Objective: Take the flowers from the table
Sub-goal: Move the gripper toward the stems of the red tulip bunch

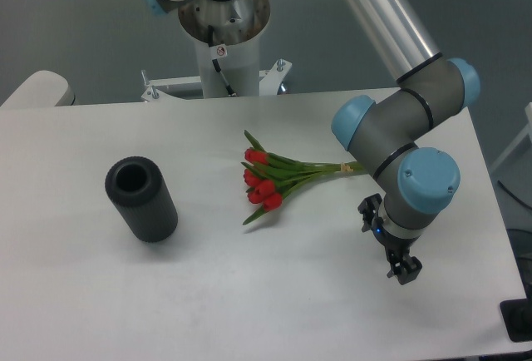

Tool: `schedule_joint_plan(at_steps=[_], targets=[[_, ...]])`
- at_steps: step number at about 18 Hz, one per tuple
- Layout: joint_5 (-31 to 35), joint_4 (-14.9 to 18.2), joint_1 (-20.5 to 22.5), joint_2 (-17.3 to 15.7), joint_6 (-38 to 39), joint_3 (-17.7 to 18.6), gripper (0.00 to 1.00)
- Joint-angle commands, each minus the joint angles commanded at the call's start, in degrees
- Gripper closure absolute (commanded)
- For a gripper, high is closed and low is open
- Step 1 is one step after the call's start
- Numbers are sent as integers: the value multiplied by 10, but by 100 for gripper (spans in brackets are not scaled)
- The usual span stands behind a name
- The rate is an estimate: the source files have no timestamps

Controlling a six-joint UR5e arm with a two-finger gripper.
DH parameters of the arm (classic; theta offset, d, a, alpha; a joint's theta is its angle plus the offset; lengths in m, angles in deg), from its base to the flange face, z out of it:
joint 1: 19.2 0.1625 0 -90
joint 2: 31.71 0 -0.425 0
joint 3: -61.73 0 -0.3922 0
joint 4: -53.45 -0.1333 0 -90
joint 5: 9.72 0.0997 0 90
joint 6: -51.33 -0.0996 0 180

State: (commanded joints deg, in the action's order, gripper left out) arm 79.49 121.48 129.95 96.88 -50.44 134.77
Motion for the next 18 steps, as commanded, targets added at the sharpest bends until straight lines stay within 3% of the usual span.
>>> schedule_joint_plan(at_steps=[12, 18], targets=[[3, 3, 4, -22, -12, 39, 0], [4, 3, 13, -84, -81, 136, 0]])
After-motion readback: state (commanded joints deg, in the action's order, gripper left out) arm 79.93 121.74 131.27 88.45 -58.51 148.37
